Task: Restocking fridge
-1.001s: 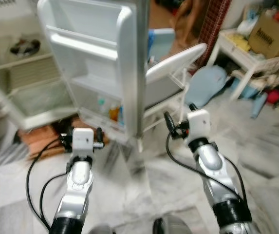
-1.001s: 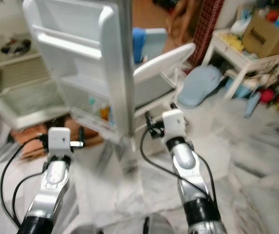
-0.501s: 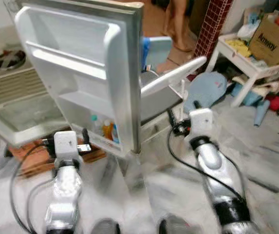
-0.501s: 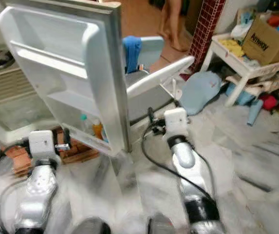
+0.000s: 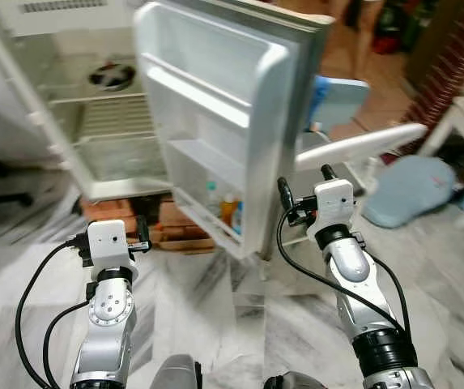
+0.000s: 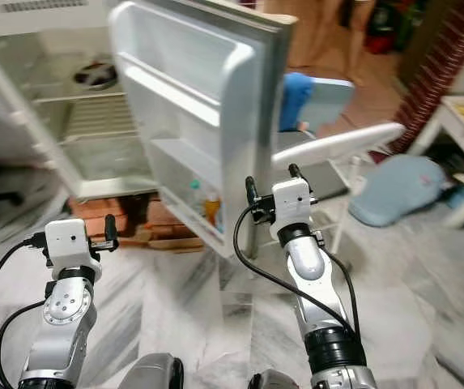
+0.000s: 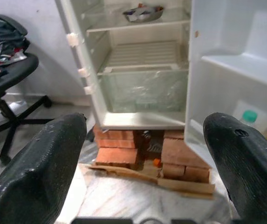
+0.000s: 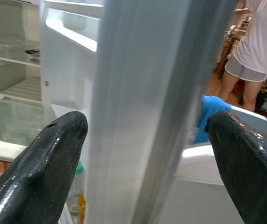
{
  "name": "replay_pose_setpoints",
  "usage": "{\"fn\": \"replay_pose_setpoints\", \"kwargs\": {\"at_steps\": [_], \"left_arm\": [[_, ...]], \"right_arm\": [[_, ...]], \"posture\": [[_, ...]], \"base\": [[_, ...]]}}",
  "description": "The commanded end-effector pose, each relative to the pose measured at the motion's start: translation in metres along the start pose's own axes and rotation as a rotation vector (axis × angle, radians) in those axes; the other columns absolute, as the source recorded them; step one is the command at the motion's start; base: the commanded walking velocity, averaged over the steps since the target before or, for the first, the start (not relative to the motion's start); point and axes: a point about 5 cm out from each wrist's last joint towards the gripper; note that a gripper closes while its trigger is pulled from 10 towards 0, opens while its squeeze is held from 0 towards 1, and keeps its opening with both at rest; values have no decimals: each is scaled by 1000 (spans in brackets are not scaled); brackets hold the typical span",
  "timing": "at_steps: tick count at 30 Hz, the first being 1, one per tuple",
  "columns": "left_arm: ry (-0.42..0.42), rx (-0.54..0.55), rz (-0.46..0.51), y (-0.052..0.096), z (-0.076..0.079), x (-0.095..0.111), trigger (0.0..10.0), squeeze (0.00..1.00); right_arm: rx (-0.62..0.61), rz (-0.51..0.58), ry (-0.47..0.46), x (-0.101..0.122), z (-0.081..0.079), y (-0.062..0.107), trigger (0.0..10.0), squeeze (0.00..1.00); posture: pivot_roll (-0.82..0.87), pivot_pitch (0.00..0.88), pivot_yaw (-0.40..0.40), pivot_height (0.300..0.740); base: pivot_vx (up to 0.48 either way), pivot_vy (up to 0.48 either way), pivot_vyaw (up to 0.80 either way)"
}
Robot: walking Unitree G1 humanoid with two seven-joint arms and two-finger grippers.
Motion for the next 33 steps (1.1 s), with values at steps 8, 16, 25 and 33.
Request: {"fn": "replay_pose_setpoints", "kwargs": {"at_steps": [8, 16, 25, 33], "left_arm": [[-20, -8, 14, 8, -8, 0, 10000, 0], [-14, 1, 7, 10, -7, 0, 10000, 0], [-6, 18, -2, 13, -10, -2, 10000, 0], [21, 29, 28, 10, -7, 5, 10000, 0]], "right_arm": [[-61, -33, -2, -9, 14, 24, 10000, 0], [-18, -23, -27, -5, 3, 22, 10000, 0], [-12, -35, -9, -7, 5, 21, 10000, 0], [22, -36, -8, -7, -1, 24, 10000, 0]], "posture": [[78, 55, 22, 740], [83, 59, 14, 740], [89, 68, 12, 740], [87, 72, 14, 740]], "base": [[0, -74, 641], [0, -394, 273], [0, -385, 0], [0, 0, 700]]}}
Point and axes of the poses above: a point about 5 cm out from each wrist's last joint towards the gripper, its own y axis pointing back from the gripper into the wrist, its own x axis along the axis of the wrist's last joint, z = x × y, and after that the axes turned 9 degrees about -y, right-handed
